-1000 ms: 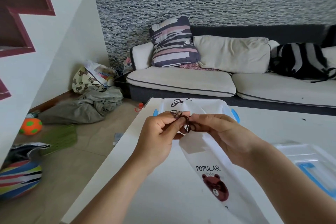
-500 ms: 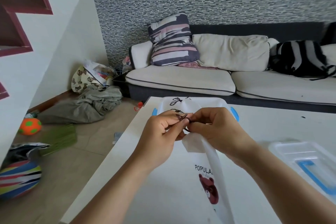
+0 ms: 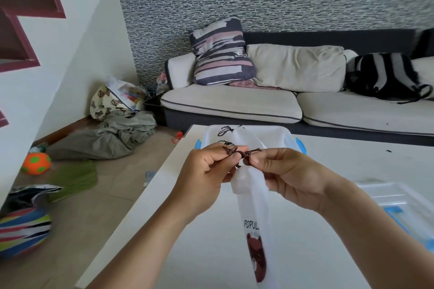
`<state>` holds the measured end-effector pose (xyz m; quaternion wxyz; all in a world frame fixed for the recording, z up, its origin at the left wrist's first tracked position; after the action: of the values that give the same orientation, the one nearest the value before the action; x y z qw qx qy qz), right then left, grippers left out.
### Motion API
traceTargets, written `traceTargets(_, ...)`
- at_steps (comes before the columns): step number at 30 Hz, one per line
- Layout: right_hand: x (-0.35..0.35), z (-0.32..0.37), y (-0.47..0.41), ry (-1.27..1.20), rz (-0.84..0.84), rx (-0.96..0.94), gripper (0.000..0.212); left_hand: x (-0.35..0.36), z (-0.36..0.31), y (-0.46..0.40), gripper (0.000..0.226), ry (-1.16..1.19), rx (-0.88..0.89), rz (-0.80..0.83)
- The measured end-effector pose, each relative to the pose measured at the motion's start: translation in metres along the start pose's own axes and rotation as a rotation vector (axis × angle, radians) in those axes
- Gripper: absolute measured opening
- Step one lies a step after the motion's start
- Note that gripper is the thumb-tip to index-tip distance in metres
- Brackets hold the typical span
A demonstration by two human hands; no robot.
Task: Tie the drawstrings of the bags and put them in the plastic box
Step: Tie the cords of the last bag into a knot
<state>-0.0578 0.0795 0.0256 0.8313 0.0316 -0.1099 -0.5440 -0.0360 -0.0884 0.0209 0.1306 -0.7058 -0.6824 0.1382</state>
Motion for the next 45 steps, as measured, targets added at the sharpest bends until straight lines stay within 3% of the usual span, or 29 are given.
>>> traceTargets(3,0.0,0.007,0.0,0.015,-0.013,-0.05,0.025,0.0,0.0,0.001,0.02,-0.016,-0.007,-0.024)
traceTargets(12,0.004,0.005,0.008,-0.174,0.03,0.01,0.045,0.004,0.0,-0.002,0.022,-0.035,0.038,-0.044)
traceTargets(16,0.003,0.005,0.004,-0.227,-0.017,-0.014,0.023,0.004,0.001,-0.002,0.02,-0.077,0.072,-0.066)
traceTargets(18,0.004,0.006,0.001,-0.236,-0.019,-0.042,0.027,0.005,-0.001,-0.001,0.021,-0.121,0.104,-0.068)
traceTargets(22,0.008,0.005,0.002,-0.223,0.04,0.015,0.03,0.006,-0.008,0.001,0.029,-0.221,0.2,-0.04)
traceTargets(25,0.011,0.003,0.003,-0.052,0.06,0.013,0.033,0.006,-0.008,0.002,0.026,-0.27,0.236,-0.019)
traceTargets(29,0.005,0.005,0.001,0.105,-0.052,-0.05,0.034,0.003,-0.002,0.001,0.026,-0.263,0.204,-0.023)
traceTargets(34,0.003,0.014,0.003,0.266,-0.081,-0.216,0.007,0.007,0.004,-0.001,0.023,-0.045,0.007,-0.011)
traceTargets(38,0.004,0.012,-0.001,0.317,-0.119,-0.298,0.017,0.004,0.008,-0.003,0.021,0.149,-0.155,-0.049)
traceTargets(45,0.013,0.006,-0.001,-0.006,0.015,-0.231,0.023,-0.008,0.008,-0.007,0.03,0.138,-0.14,-0.033)
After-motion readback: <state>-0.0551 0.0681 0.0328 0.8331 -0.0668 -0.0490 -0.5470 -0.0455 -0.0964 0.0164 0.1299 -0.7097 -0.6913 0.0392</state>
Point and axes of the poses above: each hand's wrist, its own y-axis away from the middle knuckle, its own x-axis out of the palm, z = x × y, the point moved 4 cm from there along -y, towards the middle knuckle, and after that the axes turned 3 degrees about -z, right-handed, at the moved point
